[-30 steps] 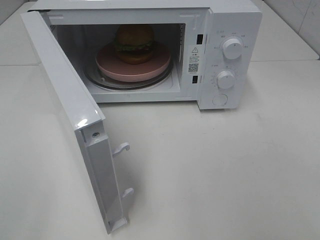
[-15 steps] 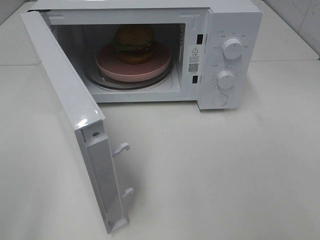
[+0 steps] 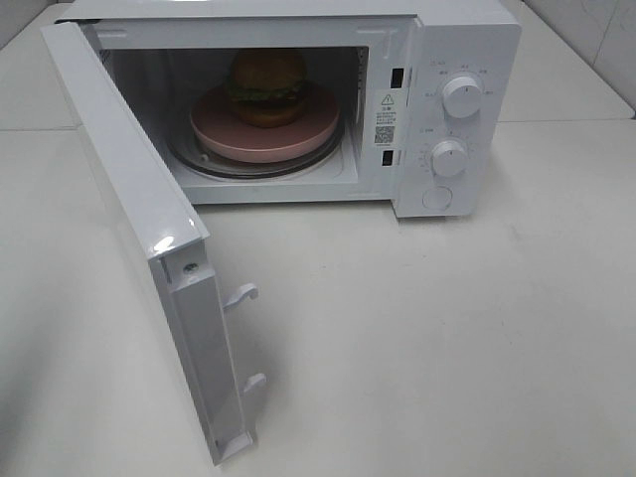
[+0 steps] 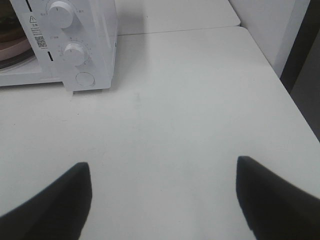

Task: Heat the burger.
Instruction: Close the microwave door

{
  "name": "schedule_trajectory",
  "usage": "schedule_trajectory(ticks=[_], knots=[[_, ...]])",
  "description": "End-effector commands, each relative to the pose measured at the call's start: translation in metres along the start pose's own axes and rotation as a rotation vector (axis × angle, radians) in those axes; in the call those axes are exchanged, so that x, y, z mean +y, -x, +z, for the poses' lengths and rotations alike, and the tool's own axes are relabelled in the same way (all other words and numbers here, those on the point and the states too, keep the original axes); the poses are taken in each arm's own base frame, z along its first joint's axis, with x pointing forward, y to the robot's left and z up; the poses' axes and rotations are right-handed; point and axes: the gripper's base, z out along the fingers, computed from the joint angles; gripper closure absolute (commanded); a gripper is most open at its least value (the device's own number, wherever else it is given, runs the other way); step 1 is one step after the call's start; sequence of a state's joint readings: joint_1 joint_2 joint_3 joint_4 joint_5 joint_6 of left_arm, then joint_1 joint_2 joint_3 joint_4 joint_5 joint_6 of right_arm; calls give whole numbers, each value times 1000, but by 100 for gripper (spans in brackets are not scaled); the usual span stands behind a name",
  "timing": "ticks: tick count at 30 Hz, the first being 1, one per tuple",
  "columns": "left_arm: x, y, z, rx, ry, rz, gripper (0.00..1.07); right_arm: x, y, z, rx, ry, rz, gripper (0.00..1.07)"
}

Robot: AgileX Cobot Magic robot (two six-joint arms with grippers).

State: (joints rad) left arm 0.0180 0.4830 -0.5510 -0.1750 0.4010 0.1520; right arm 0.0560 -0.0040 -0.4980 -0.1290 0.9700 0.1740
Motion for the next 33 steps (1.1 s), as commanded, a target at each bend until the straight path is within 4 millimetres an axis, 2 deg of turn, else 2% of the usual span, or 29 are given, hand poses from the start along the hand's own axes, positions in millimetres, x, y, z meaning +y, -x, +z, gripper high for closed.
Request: schedule_trajectory(ticks=[1,6,8,11,13,17,24,25,27,33], knots=[[4,8,12,-106,32,1,107,-1,-2,-3,-31,-4,7,32],[9,1,32,-196,70,-2,107,-1,-2,-3,-31,-4,7,32],[12,-9,46,-224,94,-2,107,-1,-2,-3,-31,-4,7,32],[13,-12,49,-232,100,-2,107,-1,-2,-3,-31,-4,7,32],[16,-24,63,-256,122,-14,107,-1,-2,-3,-31,-4,7,32],[18,-33,74,-266,130,3,107,-1,-2,-3,-31,-4,7,32],[12,-50,108,-200,48,95,107,-1,-2,-3,-31,-4,7,32],[12,-50,108,-200,48,95,107,-1,-2,-3,-31,-4,7,32],[11,-60,120,-147,26,91,107,-1,-2,-3,-31,-4,7,32],[9,-73,134,-96,-10,57,107,-1,-2,-3,-31,-4,7,32]])
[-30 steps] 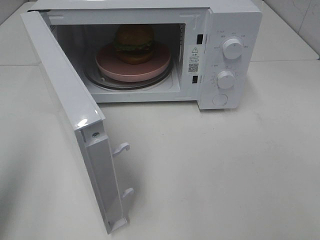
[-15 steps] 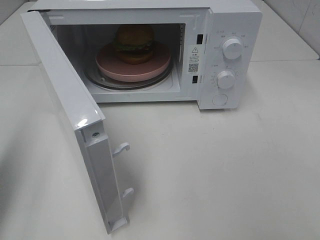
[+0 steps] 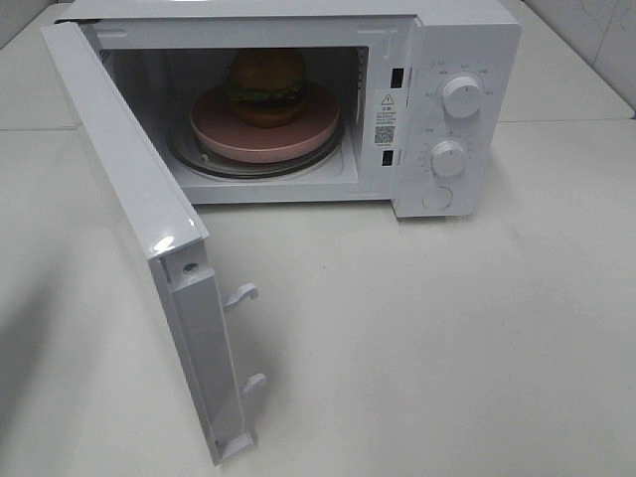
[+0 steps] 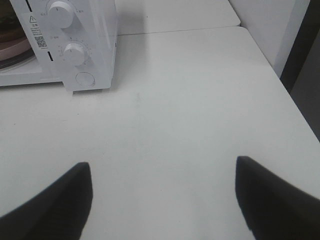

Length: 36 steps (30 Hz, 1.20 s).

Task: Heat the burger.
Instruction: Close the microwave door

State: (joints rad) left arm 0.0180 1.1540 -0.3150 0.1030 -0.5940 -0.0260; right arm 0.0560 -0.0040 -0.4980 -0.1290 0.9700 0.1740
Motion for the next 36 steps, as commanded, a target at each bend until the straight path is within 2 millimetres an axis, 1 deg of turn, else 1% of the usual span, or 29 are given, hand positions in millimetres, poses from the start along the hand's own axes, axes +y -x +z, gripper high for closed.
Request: schedule_trajectory(ticks=[1,3,6,7,9,10,11,14,19,21,22,24,25,27,32,36], knots=[[-4,-5,9,-22,-53,-5,107,-1,-2,-3,-31,-4,7,32],[-5,-5,11,-21,-67,-1,107,-1,-2,-3,-31,-4,7,32],[-11,-7,20,-4,-130,2,107,-1,-2,-3,-31,-4,7,32],[-11,-7,20,-4,-130,2,107,-1,-2,-3,-31,-4,7,32],[-15,-7,29,6,-182,-1,107,-1,-2,-3,-31,-4,7,32],[-15,-7,29,6,-182,-1,107,-1,-2,-3,-31,-4,7,32],[-18,-7,33,0,-225,-4,107,-1,-2,-3,-31,-4,7,32],[-23,-9,38,-2,-287,-4,107,-1,-2,-3,-31,-4,7,32],[-26,-16,44,35,-304,-44,107,-1,-2,-3,-31,-4,7,32],[-38,-22,48,54,-349,-37,107,-1,-2,-3,-31,-4,7,32],[-38,-22,48,54,-349,-37,107,-1,-2,-3,-31,-4,7,32],[-56,-28,56,68,-406,16,107,-1,-2,-3,-31,-4,7,32],[-56,-28,56,68,-406,16,107,-1,-2,-3,-31,-4,7,32],[-63,-30,60,76,-409,9,107,-1,-2,-3,-31,-4,6,32],[-69,-35,62,91,-407,-16,107,-1,-2,-3,-31,-4,6,32],[-69,-38,64,94,-411,-20,107,-1,-2,-3,-31,-4,6,32]])
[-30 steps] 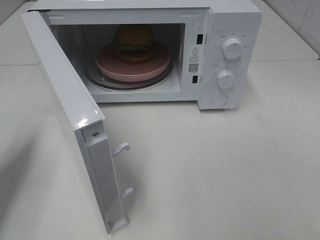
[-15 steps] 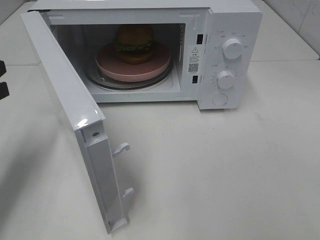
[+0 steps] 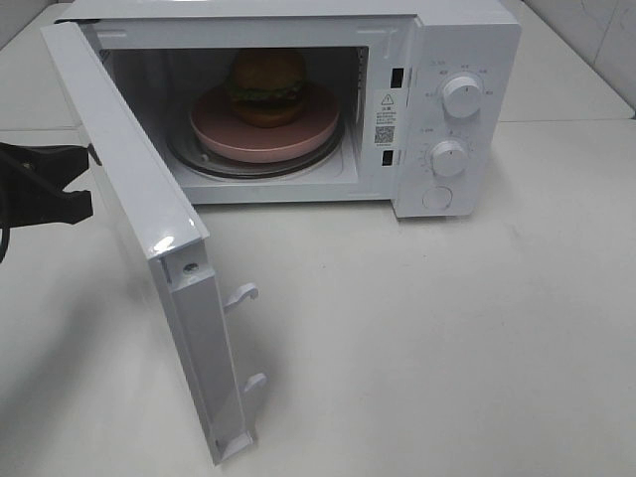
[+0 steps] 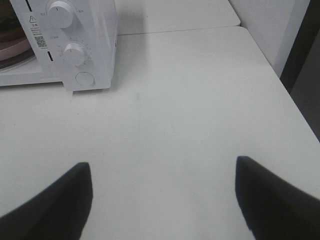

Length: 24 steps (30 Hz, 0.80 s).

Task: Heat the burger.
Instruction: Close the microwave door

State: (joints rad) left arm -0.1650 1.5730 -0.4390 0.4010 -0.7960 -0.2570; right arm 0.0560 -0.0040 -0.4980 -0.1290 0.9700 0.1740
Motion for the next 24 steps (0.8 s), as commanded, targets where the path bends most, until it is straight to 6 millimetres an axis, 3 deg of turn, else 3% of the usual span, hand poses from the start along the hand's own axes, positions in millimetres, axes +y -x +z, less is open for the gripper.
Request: schedule_trajectory(ticks=[1,8,24], knots=[[-1,1,5,-32,-10,-7,107,-1,-2,-3,-31,-4,6,32],[1,-4,17,-16,-27,-10,107,-1,-2,-3,-31,-4,6,32],[-25,4,45,-32,-93,-6,107,-1,-2,-3,-31,-4,5,32]])
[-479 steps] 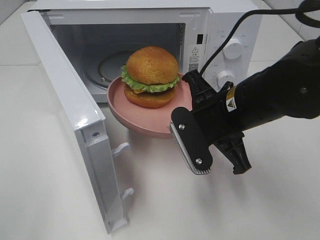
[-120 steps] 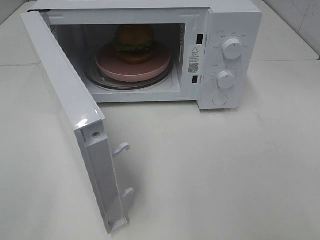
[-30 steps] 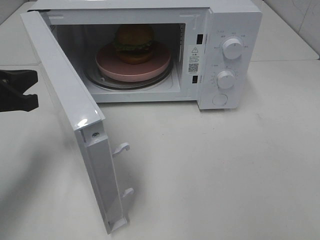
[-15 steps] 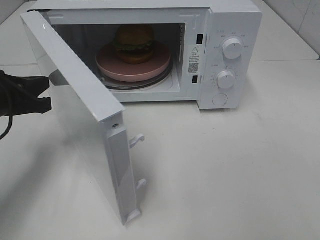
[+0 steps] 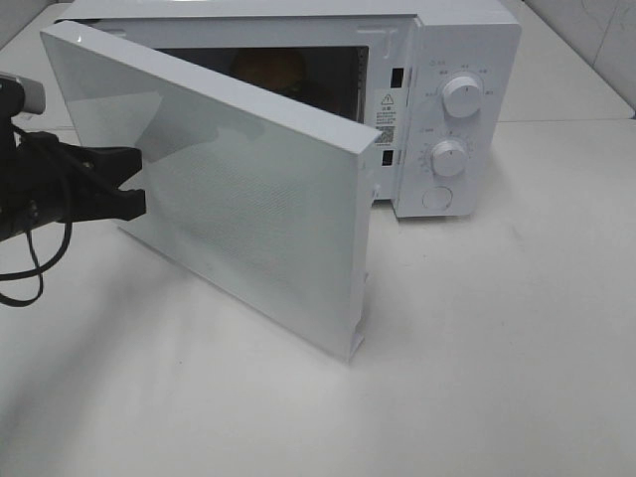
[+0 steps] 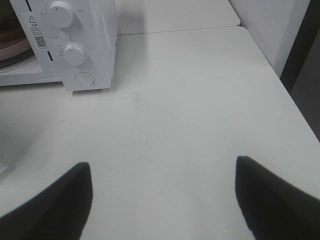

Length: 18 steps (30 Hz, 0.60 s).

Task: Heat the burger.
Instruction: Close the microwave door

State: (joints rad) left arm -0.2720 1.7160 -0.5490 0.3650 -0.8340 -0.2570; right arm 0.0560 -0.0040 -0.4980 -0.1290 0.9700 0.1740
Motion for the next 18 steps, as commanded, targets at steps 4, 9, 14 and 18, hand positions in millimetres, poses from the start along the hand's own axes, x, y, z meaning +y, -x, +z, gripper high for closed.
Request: schedule_trajectory(ticks=[4,9,14,18], knots=[[-9,10,21,-10,-20,9,107,-1,-2,-3,-31,-4,6,32],[-18,16,39,-9,-49,25,107,-1,-2,-3,-31,-4,6,32],[-28,21,57,-19,-70,25,107,-1,-2,-3,-31,-4,5,32],[-34,24,69,-17,-77,25,107,-1,-2,-3,-31,-4,5,32]])
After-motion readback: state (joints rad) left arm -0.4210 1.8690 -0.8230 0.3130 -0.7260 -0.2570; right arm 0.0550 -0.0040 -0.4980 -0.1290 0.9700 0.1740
